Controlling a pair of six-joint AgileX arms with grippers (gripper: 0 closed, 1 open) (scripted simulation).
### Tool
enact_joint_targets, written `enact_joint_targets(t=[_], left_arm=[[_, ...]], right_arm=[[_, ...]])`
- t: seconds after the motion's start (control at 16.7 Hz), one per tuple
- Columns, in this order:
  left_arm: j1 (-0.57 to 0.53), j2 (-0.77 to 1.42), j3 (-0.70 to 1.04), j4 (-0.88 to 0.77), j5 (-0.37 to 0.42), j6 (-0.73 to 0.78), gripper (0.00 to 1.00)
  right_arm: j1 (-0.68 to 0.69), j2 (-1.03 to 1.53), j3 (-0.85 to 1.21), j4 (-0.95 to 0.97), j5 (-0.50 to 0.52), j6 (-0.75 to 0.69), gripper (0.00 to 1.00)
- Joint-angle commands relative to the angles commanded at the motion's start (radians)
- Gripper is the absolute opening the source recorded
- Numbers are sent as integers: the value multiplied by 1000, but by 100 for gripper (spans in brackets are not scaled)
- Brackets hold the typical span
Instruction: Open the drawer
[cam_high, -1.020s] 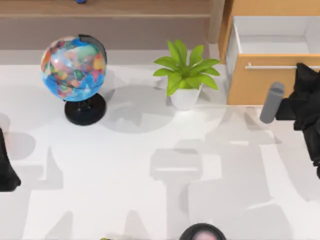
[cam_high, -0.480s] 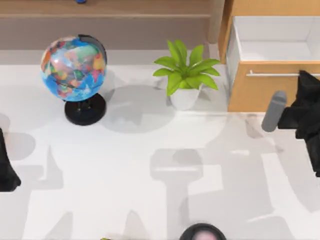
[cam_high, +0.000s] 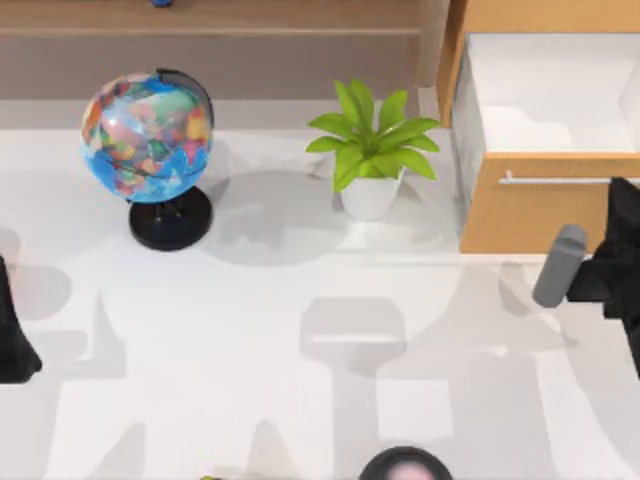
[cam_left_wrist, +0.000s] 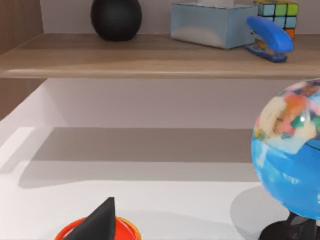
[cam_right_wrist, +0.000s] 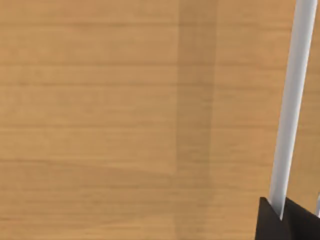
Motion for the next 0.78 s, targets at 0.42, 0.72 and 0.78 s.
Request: enact_joint_targets(t=[0.42,0.72,0.78], left_arm=[[0,0,0,0,0,0,100],[0,0,0,0,0,0,100],[0,0,0,0,0,0,100]], right_arm=[[0,0,0,0,0,0,38],[0,0,0,0,0,0,75],[0,0,0,0,0,0,83]])
